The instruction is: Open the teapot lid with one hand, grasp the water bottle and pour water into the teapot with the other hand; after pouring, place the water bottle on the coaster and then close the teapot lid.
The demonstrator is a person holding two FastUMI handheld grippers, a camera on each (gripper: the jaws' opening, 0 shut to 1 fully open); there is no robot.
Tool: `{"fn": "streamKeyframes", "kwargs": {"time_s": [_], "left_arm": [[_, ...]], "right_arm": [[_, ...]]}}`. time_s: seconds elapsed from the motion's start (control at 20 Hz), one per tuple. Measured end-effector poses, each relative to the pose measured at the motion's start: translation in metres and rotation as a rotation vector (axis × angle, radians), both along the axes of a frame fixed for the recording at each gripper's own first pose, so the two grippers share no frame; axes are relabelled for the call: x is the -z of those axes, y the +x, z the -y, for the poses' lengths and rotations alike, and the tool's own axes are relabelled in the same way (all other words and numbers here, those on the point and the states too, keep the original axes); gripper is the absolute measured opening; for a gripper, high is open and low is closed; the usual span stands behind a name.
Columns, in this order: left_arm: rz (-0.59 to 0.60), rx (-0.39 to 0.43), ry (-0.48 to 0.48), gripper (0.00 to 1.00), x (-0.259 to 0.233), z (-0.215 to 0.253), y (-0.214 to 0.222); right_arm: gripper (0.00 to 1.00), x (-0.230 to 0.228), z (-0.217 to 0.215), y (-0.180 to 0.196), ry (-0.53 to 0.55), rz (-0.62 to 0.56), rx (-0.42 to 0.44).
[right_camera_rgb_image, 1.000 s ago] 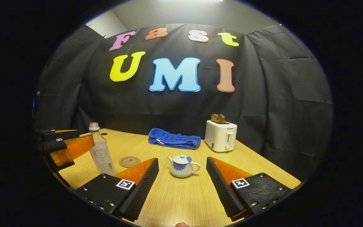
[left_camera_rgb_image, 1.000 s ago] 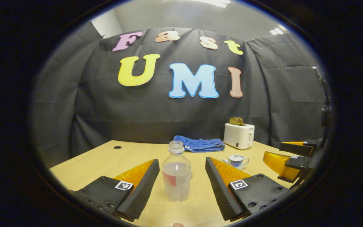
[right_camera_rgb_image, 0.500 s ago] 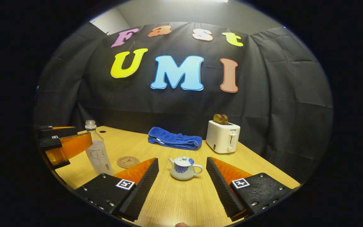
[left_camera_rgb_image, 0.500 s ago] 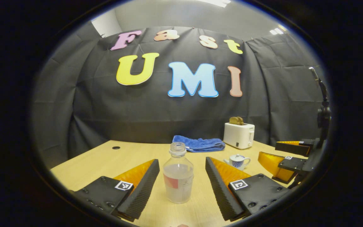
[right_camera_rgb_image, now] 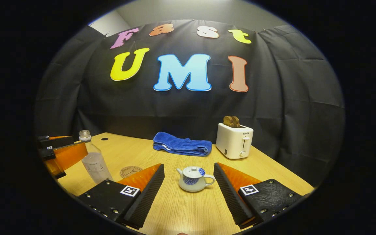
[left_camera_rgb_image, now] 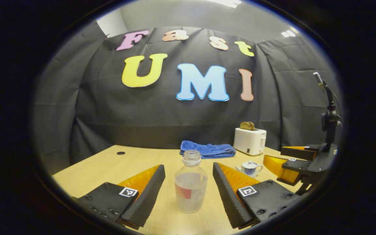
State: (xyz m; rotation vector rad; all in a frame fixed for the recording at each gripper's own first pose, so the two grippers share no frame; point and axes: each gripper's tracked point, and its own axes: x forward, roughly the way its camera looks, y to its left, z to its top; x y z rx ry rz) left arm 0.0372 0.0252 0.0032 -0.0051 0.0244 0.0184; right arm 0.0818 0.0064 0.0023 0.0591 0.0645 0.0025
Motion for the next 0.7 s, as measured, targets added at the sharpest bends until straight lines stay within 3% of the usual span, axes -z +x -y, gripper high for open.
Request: {"fn": "streamKeyframes", "kwargs": {"time_s": [0.7], "left_arm": [[0.006,0.029,0.007,0.96,-0.006,-0.002,0.025]], "right_arm": [[0.95,0.043,0.0,0.097,0.078,-0.124,0.03]]}}
